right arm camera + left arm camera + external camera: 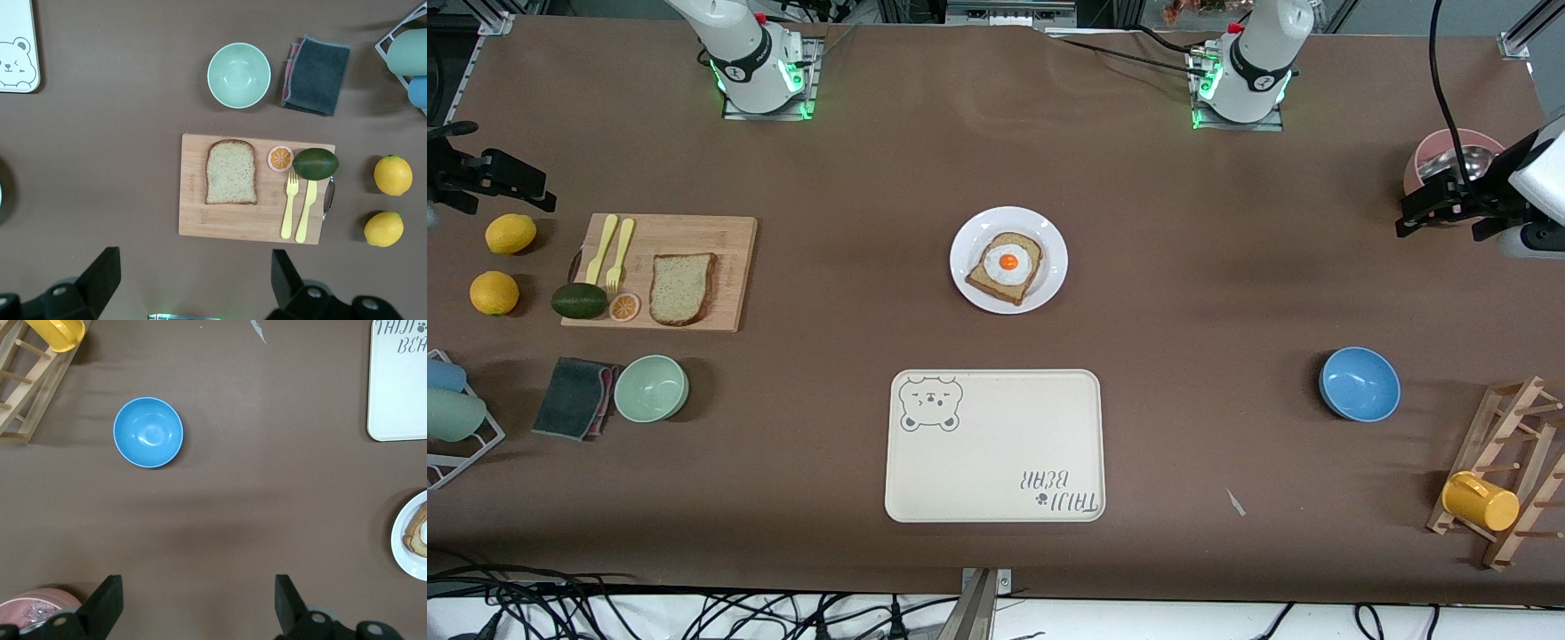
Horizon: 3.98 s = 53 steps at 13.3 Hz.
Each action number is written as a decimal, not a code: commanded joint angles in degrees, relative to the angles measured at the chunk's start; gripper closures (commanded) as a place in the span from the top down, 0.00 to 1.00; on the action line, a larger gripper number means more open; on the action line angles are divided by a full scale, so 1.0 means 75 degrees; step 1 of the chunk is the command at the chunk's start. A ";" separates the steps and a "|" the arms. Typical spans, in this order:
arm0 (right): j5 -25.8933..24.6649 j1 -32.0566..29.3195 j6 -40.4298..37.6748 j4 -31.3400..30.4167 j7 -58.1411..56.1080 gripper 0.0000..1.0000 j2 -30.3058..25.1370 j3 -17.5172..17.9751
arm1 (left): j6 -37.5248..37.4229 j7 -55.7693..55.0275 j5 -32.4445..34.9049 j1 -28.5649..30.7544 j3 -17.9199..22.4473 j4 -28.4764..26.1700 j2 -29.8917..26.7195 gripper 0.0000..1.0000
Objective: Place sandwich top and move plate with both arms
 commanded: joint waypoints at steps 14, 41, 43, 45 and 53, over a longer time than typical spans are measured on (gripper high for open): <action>0.0168 0.0065 -0.0503 -0.0031 -0.0097 1.00 0.0088 0.0025 | -0.0050 -0.0052 -0.0023 0.0176 0.0004 0.0048 0.0003 1.00; -0.1787 0.1002 0.4907 -0.3182 0.5922 0.50 0.3053 0.0107 | 0.0090 0.0066 -0.0059 0.0492 -0.0031 0.0153 0.0015 1.00; -0.2056 0.0979 0.5060 -0.3312 0.5973 0.47 0.3158 0.0107 | 0.0114 0.0066 -0.0035 0.0492 -0.0007 0.0177 0.0003 1.00; -0.2174 0.0979 0.5282 -0.3336 0.5985 0.48 0.3299 0.0084 | 0.0114 0.0089 -0.0047 0.0516 -0.0007 0.0236 0.0015 1.00; -0.2737 0.0944 0.5307 -0.3324 0.6008 0.42 0.3569 0.0083 | 0.0161 0.0194 -0.0023 0.0598 0.0040 0.0283 0.0015 1.00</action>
